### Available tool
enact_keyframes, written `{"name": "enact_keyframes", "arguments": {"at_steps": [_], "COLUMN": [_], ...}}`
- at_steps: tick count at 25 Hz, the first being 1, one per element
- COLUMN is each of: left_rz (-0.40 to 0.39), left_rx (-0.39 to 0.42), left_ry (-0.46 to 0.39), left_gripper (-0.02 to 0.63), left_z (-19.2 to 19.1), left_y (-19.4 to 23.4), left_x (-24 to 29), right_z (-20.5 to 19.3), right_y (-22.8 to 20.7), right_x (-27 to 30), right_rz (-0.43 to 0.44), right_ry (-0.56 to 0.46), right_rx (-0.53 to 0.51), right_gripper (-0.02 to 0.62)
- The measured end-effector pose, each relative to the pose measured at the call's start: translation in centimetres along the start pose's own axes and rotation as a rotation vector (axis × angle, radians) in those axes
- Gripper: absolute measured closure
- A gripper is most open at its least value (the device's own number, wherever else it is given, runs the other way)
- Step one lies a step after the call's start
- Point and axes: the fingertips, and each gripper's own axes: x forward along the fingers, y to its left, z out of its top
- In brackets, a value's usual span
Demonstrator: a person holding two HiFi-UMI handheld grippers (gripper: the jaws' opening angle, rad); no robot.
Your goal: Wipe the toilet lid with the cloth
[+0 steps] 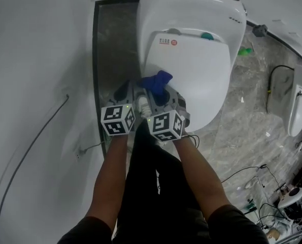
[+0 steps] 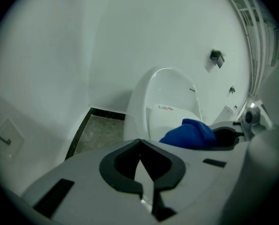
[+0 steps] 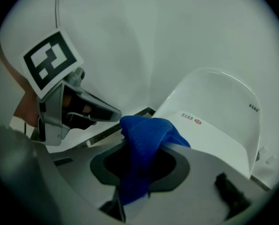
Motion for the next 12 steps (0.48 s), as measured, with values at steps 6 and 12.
{"name": "enact_keyframes", "arguments": {"at_steps": [6,12], "left_rz": [-0.014,-0.034], "left_rx": [0.017,0.050], "left_ry": [0.002,0.016], "left_gripper": [0.595,0.595], "left_z": [-0.8,-1.7], "left_y": [-0.6,-2.0], "left_x": [-0.5,-1.1], "right_z": [-1.3,-1.7], "right_y": [1.0,-0.3], "right_x": [1.0,0.2], "right_rz": [-0.024,-0.082], "right_ry": [0.042,-0.005], "right_rx": [-0.119,-0.072], "right_gripper": [0.492,0.492]}}
